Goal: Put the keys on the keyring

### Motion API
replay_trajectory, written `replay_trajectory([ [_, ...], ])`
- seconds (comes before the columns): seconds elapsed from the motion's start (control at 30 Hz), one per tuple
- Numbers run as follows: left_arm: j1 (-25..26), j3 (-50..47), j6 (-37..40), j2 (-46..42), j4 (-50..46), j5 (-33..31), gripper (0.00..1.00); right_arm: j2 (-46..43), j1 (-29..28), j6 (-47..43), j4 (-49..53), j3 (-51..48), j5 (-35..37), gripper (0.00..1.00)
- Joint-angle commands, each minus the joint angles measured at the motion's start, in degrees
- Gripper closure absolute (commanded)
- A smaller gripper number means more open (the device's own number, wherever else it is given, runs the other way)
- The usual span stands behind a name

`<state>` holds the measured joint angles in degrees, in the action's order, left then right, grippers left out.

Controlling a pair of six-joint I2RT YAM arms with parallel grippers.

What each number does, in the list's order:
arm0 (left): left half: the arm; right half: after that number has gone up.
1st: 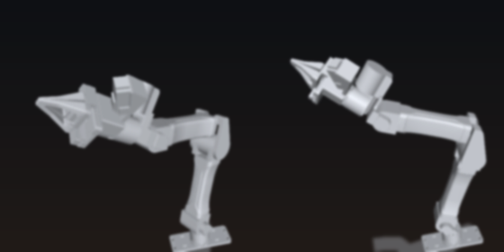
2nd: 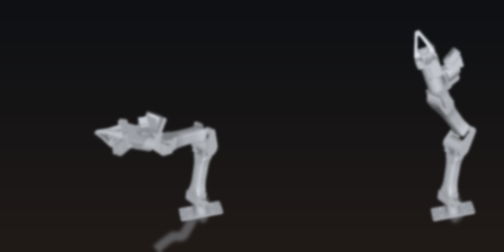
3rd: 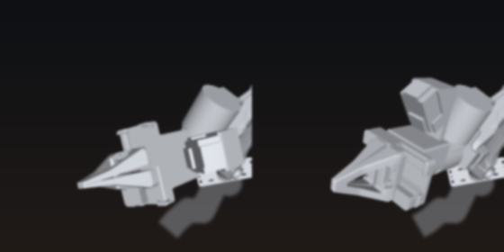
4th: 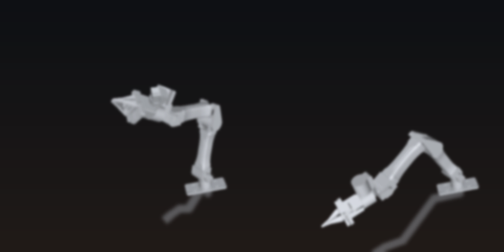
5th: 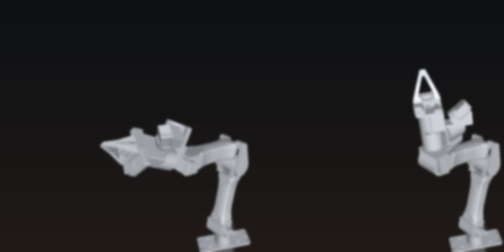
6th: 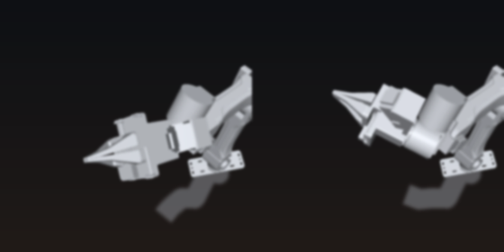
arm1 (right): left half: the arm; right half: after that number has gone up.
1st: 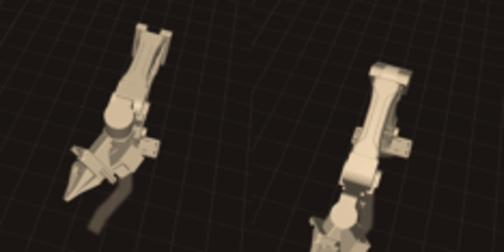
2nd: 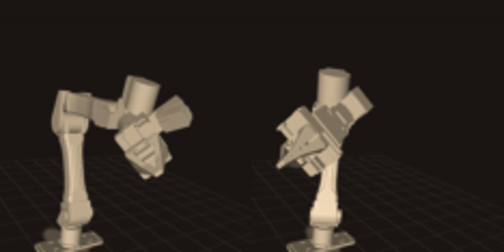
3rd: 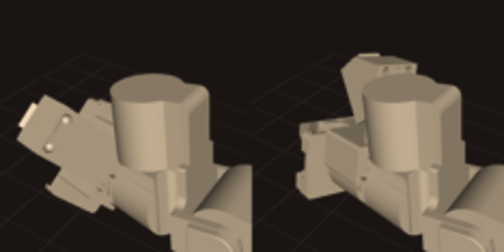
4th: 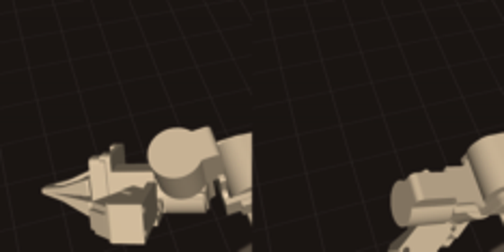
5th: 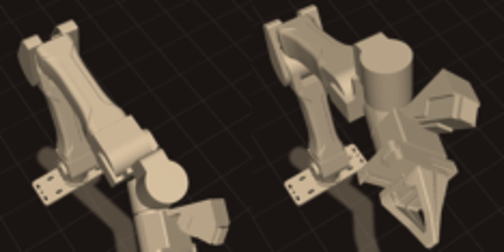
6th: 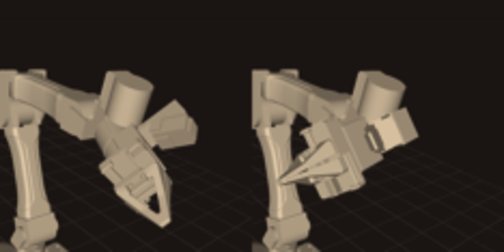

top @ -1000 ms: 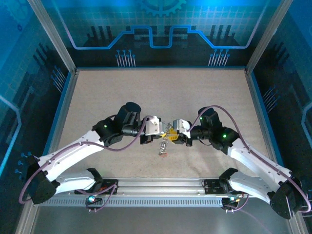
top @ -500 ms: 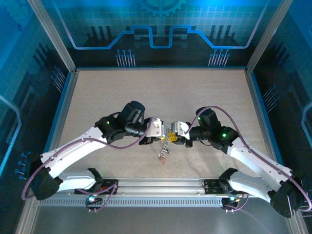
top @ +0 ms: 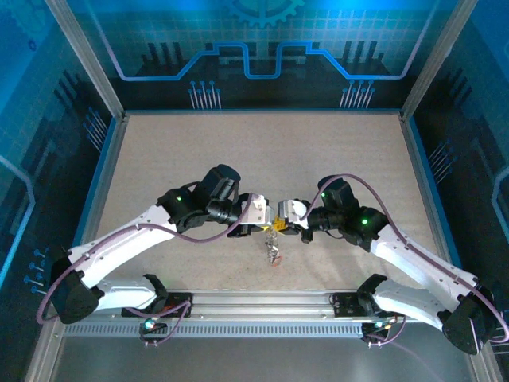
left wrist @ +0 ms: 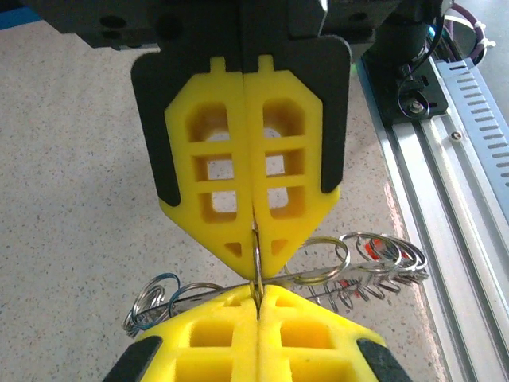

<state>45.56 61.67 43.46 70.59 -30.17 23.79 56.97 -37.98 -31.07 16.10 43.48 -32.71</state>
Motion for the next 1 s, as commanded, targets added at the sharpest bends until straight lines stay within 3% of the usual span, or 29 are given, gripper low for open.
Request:
replay_trajectory([
  [0.0, 0.6, 2.1, -1.4, -0.4, 2.1, 1.0, 1.0, -1.9, -1.1, 1.0, -3.8, -0.4, -0.8, 1.0],
  [0.07, 0.5, 1.0, -2.5, -1.3, 3.8, 0.9, 0.89, -3.9, -1.1, 2.6, -7.6, -2.4, -0.6, 1.0],
  [0.13, 0.5, -0.4, -3.3, -2.4, 5.6, 0.8, 0.84, -6.0, -1.1, 4.7, -12.3, -5.0, 0.2, 1.0],
  [0.27, 0.5, -2.9, -4.2, -4.2, 8.2, 0.7, 0.83, -9.2, -0.5, 8.9, -19.9, -8.4, 1.2, 1.0],
  [0.53, 0.5, -4.2, -6.1, -4.7, 11.5, 0.5, 0.78, -10.8, -0.2, 10.1, -23.2, -10.4, 0.5, 1.0],
  [0.63, 0.5, -4.3, -6.7, -4.5, 13.2, 1.1, 0.8, -10.8, -0.1, 10.5, -25.0, -10.9, 0.5, 1.0],
  [0.8, 0.5, -3.8, -6.6, -5.0, 13.4, 1.1, 1.0, -10.5, -0.2, 9.5, -23.5, -10.7, 1.1, 1.0],
  [0.87, 0.5, -3.3, -5.4, -5.4, 12.0, 0.4, 1.0, -10.6, -0.1, 8.4, -21.7, -10.3, 2.0, 1.0],
  [0.97, 0.5, -1.8, -4.7, -4.7, 8.6, -3.8, 1.0, -10.0, -0.1, 6.2, -16.9, -8.5, 4.3, 0.81],
])
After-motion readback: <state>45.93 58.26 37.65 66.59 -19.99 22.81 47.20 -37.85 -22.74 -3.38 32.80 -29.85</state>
